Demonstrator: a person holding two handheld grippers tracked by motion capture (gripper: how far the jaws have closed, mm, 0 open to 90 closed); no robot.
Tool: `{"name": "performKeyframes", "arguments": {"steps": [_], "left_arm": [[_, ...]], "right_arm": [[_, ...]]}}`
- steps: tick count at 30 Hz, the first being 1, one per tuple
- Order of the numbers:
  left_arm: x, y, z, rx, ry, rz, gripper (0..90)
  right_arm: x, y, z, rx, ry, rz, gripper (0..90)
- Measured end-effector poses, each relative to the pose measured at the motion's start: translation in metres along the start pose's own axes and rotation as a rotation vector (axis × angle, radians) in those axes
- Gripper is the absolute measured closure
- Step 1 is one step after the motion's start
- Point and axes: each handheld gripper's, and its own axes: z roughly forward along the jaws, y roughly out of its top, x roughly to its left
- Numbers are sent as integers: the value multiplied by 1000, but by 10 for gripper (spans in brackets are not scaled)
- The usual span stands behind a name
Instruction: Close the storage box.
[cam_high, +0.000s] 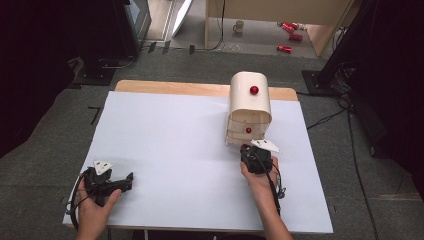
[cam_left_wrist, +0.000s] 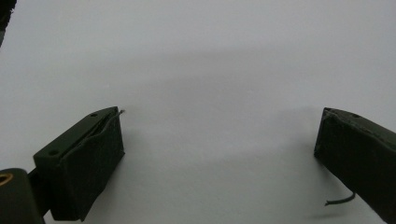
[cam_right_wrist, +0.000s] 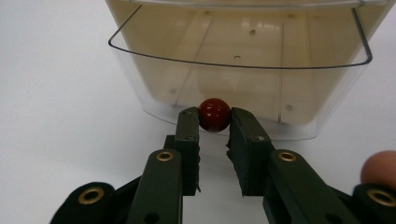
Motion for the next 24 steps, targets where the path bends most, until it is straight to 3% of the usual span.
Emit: {"name": "performKeyframes", "arguments": {"steps": [24], "left_arm": [[0,0,0,0,0,0,12]], "right_arm": [[-2,3,15,6,-13,3,747]]}}
